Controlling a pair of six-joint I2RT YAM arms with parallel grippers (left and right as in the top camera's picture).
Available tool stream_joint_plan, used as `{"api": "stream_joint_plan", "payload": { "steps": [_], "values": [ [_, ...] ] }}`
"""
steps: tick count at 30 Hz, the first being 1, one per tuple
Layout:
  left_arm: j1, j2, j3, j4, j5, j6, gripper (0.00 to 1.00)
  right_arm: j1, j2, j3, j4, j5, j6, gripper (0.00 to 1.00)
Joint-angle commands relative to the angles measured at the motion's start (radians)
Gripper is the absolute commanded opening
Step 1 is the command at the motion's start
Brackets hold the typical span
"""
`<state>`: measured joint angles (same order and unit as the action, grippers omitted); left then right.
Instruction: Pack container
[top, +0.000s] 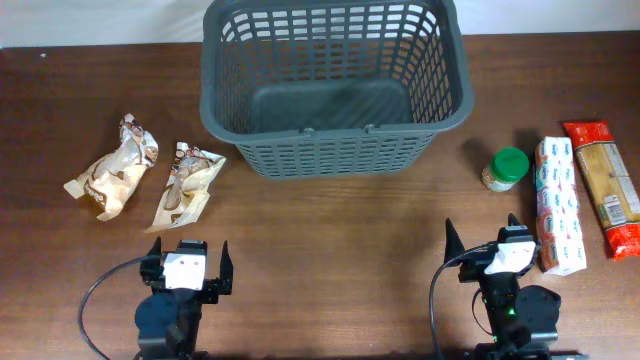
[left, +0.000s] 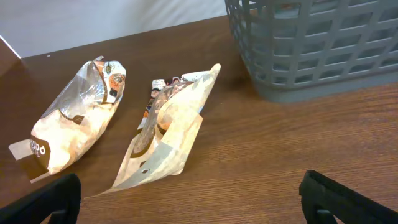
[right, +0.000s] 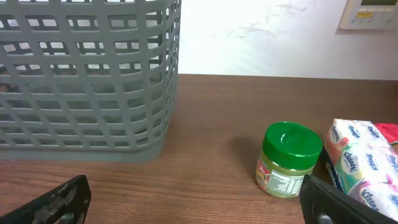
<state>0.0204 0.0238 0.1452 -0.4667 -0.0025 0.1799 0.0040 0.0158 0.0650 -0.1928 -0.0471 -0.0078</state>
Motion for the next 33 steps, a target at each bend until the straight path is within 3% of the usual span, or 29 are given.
{"api": "stream_joint_plan", "payload": {
  "steps": [1,33],
  "values": [
    [0.007,-0.008,-0.011,0.003,0.014,0.017,0.99,-0.005,-0.013,-0.01,0.005,-0.013,-0.003,0.99],
    [0.007,-0.008,-0.011,0.003,0.014,0.017,0.99,-0.005,-0.013,-0.01,0.018,0.002,-0.003,0.99]
  ]
}}
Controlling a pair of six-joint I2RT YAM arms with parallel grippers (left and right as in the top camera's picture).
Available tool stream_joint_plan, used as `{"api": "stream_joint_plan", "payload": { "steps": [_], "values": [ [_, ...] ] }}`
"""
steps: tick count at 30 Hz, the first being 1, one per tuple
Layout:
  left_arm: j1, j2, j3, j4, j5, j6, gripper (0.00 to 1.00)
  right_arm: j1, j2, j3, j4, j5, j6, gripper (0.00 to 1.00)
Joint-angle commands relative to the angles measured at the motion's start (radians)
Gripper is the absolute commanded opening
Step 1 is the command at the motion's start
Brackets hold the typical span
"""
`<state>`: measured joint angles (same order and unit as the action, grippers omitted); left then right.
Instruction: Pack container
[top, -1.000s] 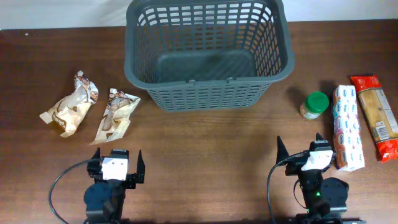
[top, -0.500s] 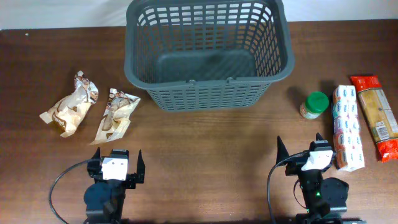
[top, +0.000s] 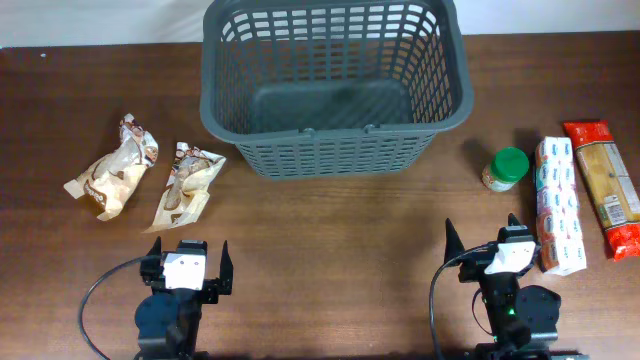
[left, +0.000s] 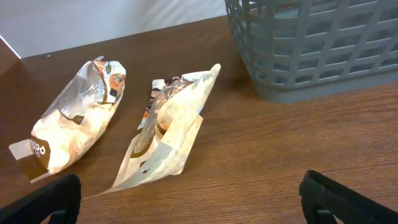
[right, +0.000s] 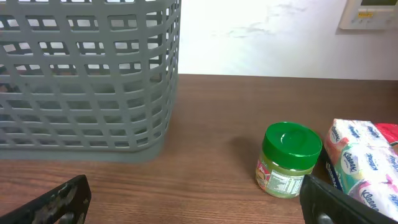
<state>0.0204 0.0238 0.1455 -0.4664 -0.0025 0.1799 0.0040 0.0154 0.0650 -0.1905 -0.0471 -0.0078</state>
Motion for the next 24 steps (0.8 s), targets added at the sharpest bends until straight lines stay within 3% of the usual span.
{"api": "stream_joint_plan", "payload": {
  "steps": [1,8,14,19,24],
  "values": [
    [0.007,-0.008,-0.011,0.003,0.014,0.017,0.99,-0.005,-0.012,-0.01,0.016,0.0,-0.003,0.99],
    [0.007,-0.008,-0.011,0.003,0.015,0.017,0.99,-0.005,0.0,0.014,-0.007,0.04,0.069,0.99],
    [0.007,-0.008,-0.011,0.003,0.014,0.017,0.99,-0.031,0.171,0.175,-0.006,0.22,0.113,0.99],
    [0.007,-0.008,-0.011,0.003,0.014,0.017,0.99,-0.154,0.514,0.479,-0.064,0.167,0.113,0.99],
    [0.007,-0.008,-0.011,0.003,0.014,0.017,0.99,-0.32,0.909,0.936,-0.34,-0.089,0.082,0.99]
  ]
}}
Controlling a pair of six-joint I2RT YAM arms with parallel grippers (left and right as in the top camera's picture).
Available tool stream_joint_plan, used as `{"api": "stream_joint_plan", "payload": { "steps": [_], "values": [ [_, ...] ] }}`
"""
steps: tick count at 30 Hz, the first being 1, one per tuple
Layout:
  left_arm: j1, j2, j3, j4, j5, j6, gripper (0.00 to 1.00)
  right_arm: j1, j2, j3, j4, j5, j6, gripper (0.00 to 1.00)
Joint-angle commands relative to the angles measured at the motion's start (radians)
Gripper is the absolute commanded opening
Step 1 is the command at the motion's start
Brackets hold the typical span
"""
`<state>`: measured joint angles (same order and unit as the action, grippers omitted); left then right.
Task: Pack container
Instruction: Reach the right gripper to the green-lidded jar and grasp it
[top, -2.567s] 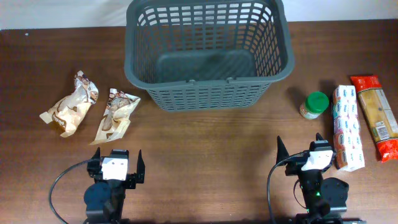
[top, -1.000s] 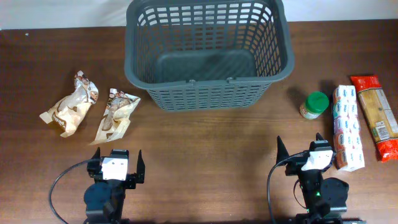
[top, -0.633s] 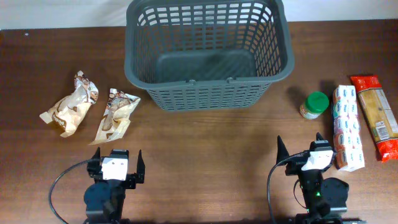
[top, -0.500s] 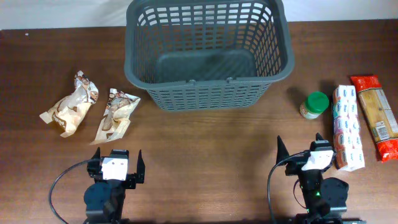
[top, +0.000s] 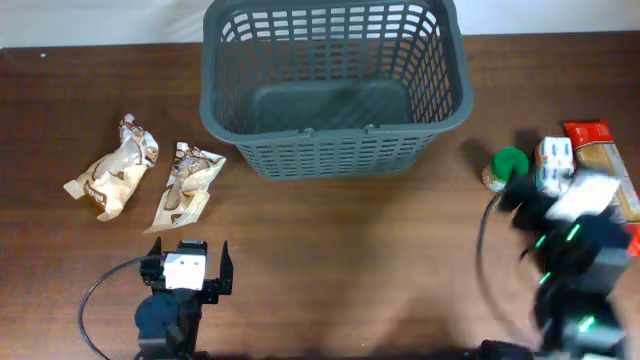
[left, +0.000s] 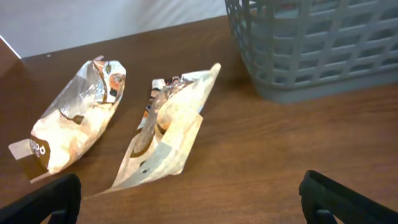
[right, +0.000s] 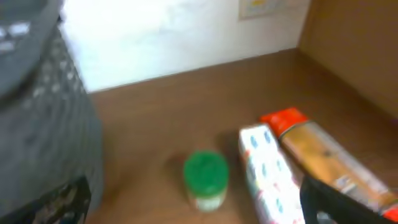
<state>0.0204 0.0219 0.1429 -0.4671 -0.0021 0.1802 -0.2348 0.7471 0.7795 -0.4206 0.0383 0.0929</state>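
The grey basket stands at the back centre, nothing showing in it. Two tan snack bags lie to its left. To its right stand a green-lidded jar, a white tissue pack and a red-ended long pack. My left gripper is open at the front left, both bags ahead of it. My right gripper, blurred, is open above the table, looking down on the jar and tissue pack.
The basket wall rises left of the jar in the right wrist view. The long pack lies close against the tissue pack near the table's right edge. A wall runs behind the table.
My right arm has left its low place at the front right. It is now higher and further back, over the tissue pack and jar, still open. Left arm and all objects are unmoved.
Both arms rested low at the front edge with grippers open at the two earlier moments, nothing changing between them. Now only the right arm has moved, up and over the items at the right.
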Motion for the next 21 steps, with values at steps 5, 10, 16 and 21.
{"api": "stream_joint_plan", "payload": {
  "steps": [5,10,16,21],
  "values": [
    [0.007,-0.006,-0.009,0.003,0.014,0.017,0.99,-0.197,0.515,0.664,-0.475,-0.328,-0.036,0.99],
    [0.007,-0.006,-0.009,0.003,0.014,0.017,0.99,-0.21,0.752,0.91,-0.677,-0.341,-0.047,0.99],
    [0.007,-0.006,-0.009,0.003,0.014,0.017,0.99,-0.182,0.836,0.917,-0.709,-0.344,-0.166,0.99],
    [0.007,-0.006,-0.009,0.003,0.014,0.017,0.99,-0.184,0.865,0.917,-0.712,-0.345,-0.172,0.99]
  ]
}}
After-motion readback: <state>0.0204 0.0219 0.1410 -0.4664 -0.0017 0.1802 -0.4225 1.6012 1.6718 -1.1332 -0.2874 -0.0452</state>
